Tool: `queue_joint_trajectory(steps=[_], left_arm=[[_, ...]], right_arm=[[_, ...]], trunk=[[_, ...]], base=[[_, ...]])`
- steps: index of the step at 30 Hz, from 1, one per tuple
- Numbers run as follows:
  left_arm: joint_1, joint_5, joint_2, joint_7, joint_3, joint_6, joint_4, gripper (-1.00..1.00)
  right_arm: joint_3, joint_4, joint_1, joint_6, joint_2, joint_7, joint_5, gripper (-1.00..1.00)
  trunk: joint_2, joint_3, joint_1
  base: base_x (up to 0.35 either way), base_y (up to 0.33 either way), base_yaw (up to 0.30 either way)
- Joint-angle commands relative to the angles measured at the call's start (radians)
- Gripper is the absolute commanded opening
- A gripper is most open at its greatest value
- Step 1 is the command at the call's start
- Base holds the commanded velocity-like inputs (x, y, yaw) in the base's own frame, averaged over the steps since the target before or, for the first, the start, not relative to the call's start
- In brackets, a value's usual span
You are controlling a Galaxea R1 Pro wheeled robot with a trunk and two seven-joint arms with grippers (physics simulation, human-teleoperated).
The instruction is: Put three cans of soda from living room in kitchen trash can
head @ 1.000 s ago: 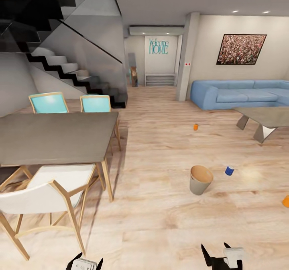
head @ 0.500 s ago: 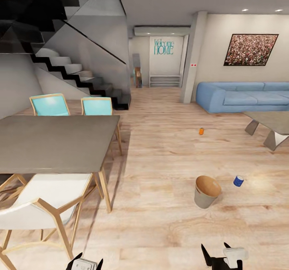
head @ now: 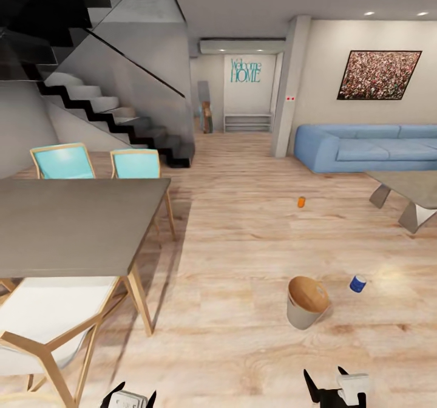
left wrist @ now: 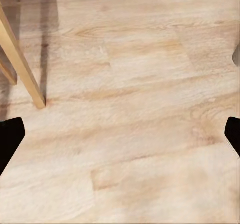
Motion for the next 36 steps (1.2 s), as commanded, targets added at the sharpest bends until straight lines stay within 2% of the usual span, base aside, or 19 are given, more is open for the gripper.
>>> queue_joint_trajectory(steps=[1,36], left_arm=[[0.000,0.000,0.000,0.000,0.000,0.000,0.000,1.00],[0.000,0.000,0.000,0.000,-0.001,0.000,0.000,1.00]], right_arm=[[0.000,0.000,0.000,0.000,0.000,0.001,0.000,1.00],[0.000,0.005,0.000,0.000,0.000,0.004,0.000,1.00]], trunk=[[0.000,0.000,0.000],[0.000,0.000,0.000]], base=[[0.222,-0.229,0.000],[0.221,-0.230,0.008]])
